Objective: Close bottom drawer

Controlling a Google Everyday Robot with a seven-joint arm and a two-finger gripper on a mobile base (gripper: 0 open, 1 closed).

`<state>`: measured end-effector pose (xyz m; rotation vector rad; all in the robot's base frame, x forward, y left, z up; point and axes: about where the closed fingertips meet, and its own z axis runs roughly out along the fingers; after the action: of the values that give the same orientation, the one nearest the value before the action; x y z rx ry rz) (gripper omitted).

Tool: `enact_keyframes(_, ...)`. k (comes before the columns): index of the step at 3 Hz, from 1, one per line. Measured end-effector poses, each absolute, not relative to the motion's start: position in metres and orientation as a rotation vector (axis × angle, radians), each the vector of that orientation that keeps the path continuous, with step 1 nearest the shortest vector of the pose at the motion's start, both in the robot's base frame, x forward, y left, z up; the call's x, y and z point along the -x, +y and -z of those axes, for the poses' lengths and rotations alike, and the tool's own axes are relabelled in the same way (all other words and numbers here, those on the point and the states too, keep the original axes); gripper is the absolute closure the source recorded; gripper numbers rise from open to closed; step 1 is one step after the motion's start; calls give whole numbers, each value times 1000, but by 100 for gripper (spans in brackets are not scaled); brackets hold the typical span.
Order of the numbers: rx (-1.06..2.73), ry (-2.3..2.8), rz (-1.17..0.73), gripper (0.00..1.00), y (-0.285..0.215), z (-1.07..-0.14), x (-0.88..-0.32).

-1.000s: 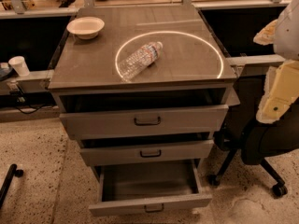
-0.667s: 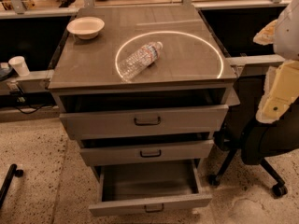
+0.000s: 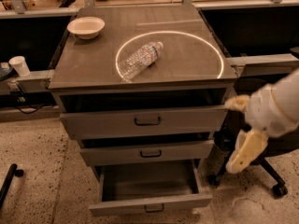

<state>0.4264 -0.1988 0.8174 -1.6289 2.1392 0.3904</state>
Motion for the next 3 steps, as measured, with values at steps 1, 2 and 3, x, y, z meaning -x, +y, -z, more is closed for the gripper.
enact_keyframes(1,1468,2083,-732,0,-165,-714,-397)
enact_keyframes(2,1368,2043,-999,0,-132,-629,-374)
enact_keyframes(3,1368,2043,-999,0,-132,-629,-374)
